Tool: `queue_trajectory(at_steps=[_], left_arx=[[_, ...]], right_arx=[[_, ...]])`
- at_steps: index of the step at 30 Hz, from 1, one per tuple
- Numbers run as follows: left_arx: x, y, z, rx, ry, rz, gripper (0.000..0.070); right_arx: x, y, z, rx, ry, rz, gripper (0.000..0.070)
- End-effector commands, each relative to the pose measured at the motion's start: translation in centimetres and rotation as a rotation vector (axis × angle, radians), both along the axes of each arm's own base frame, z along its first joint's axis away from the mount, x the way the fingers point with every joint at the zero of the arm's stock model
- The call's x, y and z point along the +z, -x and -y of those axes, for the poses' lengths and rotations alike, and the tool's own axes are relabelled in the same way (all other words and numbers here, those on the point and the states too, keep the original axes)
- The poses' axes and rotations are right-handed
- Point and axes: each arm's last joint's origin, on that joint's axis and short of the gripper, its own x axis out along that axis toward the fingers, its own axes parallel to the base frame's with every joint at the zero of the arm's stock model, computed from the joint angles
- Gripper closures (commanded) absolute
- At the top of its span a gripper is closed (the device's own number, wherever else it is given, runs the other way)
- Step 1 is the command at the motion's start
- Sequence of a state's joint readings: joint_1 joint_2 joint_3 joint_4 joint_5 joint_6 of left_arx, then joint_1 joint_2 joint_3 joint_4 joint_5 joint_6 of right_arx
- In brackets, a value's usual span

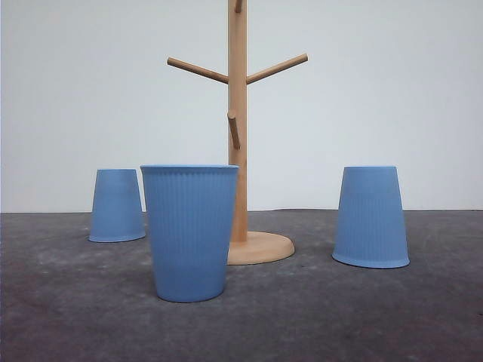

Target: Place three cups

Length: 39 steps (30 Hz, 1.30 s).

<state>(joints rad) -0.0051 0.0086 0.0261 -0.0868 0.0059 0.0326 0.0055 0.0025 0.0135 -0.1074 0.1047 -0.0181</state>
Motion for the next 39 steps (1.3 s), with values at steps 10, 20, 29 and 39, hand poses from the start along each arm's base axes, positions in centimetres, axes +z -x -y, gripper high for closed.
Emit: queue_trajectory(at_steps=[10,20,29,39], left_arx=[[-0.3,-0.1,0.0,0.001,0.063,-0.003,0.07],[0.5,-0.1,0.0,0.016,0.469,0.072,0.07],[5.1,1.0,0.0,-0.026,0.565,0.246,0.0697],[12.8,2.3,0.0,0.033,0.358,-0.035,0.0697]], right_arx=[[0.4,0.0,0.0,-0.001,-0.026,0.044,0.07],[1.0,-0.1,-0.1,0.008,-0.382,0.133,0.07],[4.7,0.9,-0.1,0.046,-0.517,0.209,0.07],[11.6,2.4,-0.4,0.111,-0.464,0.01,0.07]])
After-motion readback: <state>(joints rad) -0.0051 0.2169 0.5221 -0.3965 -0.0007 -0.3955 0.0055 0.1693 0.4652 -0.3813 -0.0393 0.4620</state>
